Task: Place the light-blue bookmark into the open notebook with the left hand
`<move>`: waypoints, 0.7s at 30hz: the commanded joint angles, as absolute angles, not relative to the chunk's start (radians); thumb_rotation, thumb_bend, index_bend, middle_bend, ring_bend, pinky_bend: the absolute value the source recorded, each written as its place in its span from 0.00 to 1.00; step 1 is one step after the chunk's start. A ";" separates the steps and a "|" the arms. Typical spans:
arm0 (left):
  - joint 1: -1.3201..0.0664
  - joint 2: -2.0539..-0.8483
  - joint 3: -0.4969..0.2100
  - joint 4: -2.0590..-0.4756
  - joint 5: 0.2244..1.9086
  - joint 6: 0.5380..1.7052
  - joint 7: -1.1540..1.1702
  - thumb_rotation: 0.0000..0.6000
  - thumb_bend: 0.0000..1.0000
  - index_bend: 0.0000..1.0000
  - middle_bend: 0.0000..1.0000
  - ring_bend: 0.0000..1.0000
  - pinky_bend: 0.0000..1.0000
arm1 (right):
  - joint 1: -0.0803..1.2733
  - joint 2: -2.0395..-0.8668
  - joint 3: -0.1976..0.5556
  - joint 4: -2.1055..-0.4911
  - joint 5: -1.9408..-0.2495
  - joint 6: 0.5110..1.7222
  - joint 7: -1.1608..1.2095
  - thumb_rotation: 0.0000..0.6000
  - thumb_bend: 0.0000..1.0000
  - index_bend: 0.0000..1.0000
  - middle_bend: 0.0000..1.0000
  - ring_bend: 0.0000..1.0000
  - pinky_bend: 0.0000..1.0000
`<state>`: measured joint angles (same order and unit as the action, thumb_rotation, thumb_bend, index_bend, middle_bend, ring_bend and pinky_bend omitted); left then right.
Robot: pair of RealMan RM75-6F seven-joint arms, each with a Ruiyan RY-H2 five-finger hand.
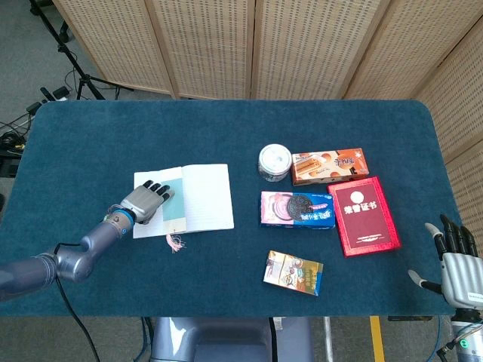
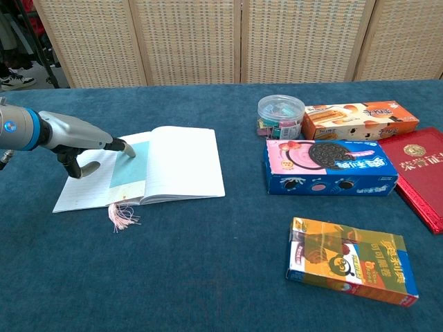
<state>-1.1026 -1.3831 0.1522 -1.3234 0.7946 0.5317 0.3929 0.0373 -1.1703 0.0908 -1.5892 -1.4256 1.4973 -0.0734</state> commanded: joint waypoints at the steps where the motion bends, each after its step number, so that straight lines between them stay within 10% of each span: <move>1: -1.102 -1.378 0.154 -1.332 0.799 0.535 0.397 1.00 0.74 0.00 0.00 0.00 0.00 | 0.037 -1.170 0.090 -1.589 -1.426 1.497 -0.073 1.00 0.10 0.12 0.00 0.00 0.00; 21: -1.094 -1.368 0.155 -1.330 0.801 0.536 0.395 1.00 0.74 0.00 0.00 0.00 0.00 | 0.037 -1.172 0.090 -1.590 -1.429 1.499 -0.080 1.00 0.10 0.12 0.00 0.00 0.00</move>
<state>-1.0946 -1.3684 0.1560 -1.3295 0.7999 0.5352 0.3961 0.0367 -1.1725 0.0898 -1.5904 -1.4292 1.4992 -0.0800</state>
